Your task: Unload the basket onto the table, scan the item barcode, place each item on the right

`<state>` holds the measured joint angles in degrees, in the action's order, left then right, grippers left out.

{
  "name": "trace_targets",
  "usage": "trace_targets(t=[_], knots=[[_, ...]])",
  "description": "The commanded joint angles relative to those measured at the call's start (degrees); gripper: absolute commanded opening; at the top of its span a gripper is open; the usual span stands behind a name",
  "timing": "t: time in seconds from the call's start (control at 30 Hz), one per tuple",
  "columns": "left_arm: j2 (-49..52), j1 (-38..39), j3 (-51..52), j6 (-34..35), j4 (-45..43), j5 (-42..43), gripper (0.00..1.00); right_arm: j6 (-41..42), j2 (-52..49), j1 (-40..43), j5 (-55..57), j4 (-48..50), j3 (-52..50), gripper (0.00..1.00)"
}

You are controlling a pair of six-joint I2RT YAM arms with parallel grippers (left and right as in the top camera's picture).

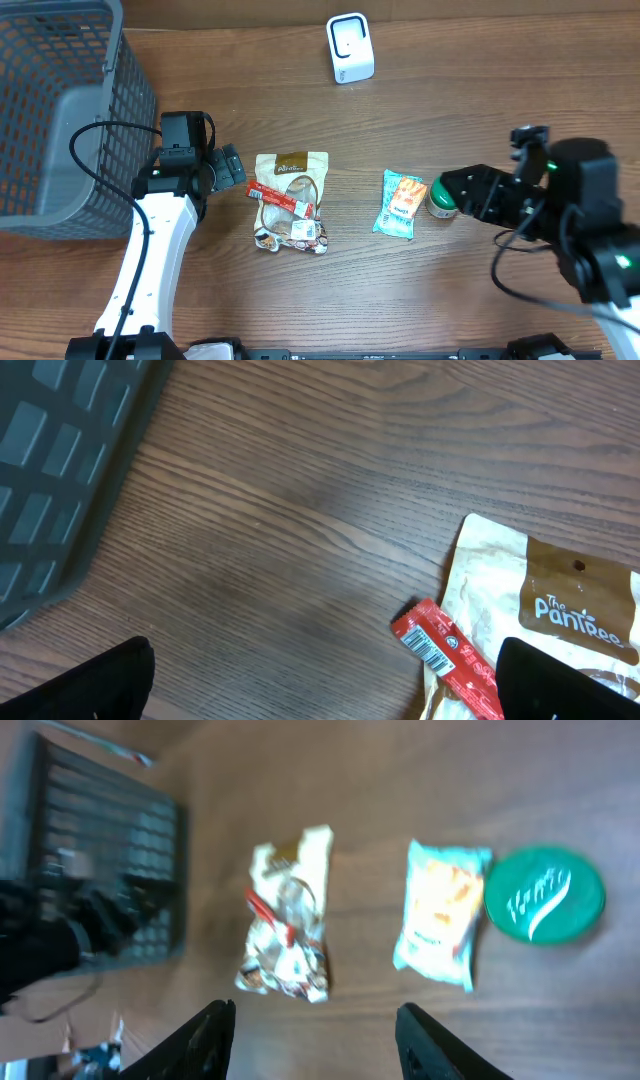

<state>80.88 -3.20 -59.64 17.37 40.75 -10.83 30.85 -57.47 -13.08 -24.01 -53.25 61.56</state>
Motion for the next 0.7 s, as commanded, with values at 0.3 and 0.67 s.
trace_targets(t=[0.3,0.67], knots=[[0.1,0.0,-0.6,-0.2,-0.1,-0.7,1.00,4.9,-17.6,-9.2,10.0,3.0,-3.2,0.53],[0.1,0.0,-0.6,-0.2,-0.1,-0.7,1.00,8.6,-28.6,-11.2,14.6,6.9,-3.2,0.53]])
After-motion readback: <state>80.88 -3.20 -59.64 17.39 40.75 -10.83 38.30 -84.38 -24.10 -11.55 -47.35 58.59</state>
